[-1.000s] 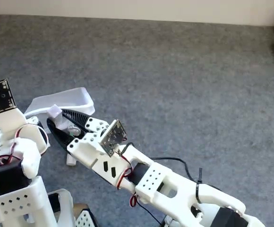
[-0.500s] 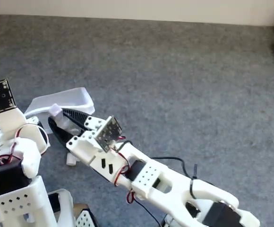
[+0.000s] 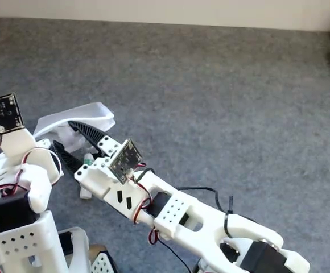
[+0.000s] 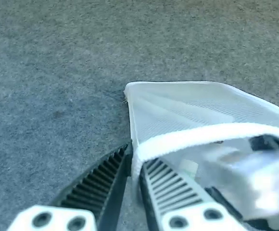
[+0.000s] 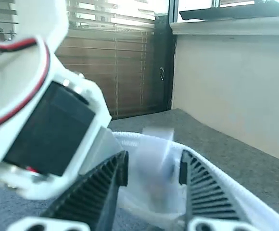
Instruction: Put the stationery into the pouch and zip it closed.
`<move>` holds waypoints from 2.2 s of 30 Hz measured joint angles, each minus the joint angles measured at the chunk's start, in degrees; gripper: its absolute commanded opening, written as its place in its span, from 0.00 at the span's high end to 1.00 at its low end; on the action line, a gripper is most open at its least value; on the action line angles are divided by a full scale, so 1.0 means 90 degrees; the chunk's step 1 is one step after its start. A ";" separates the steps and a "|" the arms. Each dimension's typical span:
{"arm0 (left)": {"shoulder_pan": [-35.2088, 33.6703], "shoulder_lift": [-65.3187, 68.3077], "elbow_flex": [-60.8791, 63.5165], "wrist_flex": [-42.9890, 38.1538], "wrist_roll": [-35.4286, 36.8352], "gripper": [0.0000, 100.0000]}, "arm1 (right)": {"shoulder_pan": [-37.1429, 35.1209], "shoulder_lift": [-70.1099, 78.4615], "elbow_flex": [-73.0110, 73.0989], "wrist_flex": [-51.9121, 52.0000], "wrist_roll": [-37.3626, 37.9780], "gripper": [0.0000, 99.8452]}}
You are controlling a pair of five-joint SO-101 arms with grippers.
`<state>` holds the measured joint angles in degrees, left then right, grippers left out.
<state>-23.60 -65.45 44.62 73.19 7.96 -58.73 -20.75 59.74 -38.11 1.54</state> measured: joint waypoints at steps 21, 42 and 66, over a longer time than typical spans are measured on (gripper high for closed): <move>-0.0127 0.0000 0.0000 0.0000 0.0000 0.99 | 0.0059 -0.1807 0.1045 0.0029 -0.0010 0.80; -0.1328 0.0098 0.0010 0.0000 0.0020 0.99 | 0.0967 -0.2266 -0.0088 0.4845 0.0107 0.80; -0.2686 0.0098 0.0010 -0.0010 0.0537 0.99 | 0.0791 0.0840 -0.2422 0.7492 -0.1797 0.80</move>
<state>-47.78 -64.57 44.70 73.10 12.79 -51.60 -13.19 37.93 29.32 -14.64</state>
